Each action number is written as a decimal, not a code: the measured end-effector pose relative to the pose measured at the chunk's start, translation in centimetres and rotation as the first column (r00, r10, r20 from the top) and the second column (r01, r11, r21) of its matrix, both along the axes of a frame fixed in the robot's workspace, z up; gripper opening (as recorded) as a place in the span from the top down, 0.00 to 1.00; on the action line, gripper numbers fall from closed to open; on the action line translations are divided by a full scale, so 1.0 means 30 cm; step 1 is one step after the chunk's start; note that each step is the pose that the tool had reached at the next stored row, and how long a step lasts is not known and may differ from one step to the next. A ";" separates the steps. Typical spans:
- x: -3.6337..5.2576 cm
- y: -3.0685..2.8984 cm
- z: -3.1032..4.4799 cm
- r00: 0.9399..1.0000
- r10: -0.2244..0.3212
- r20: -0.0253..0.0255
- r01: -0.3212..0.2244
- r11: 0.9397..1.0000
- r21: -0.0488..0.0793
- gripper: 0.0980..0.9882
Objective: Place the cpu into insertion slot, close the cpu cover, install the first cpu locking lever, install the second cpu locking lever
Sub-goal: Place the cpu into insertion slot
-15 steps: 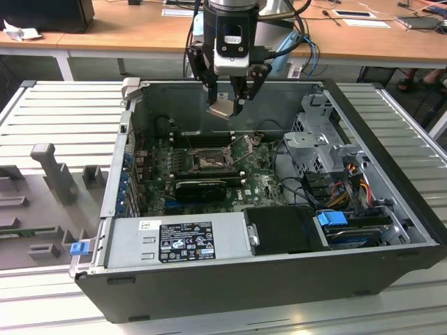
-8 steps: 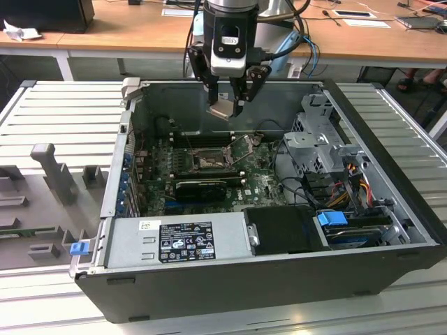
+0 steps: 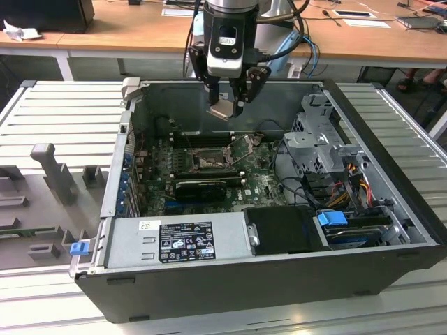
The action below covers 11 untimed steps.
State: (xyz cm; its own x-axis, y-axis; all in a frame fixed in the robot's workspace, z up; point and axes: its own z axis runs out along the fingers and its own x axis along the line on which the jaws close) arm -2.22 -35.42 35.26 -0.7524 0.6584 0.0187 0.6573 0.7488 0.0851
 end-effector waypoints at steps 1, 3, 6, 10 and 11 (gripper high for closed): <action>0.000 0.000 0.000 1.000 -0.006 0.000 0.006 1.000 0.000 0.51; 0.000 0.000 -0.001 1.000 -0.020 0.000 0.020 1.000 0.000 0.51; 0.000 0.000 -0.003 0.998 -0.066 0.000 0.066 0.998 -0.001 0.51; -0.003 0.000 -0.004 0.997 -0.083 0.000 0.083 0.997 -0.001 0.51; -0.003 0.000 -0.004 0.996 -0.086 0.000 0.086 0.996 -0.001 0.51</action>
State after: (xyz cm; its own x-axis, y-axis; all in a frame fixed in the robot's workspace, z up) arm -2.32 -35.42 35.13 -0.6933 0.7204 0.0180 0.7190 0.6899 0.0843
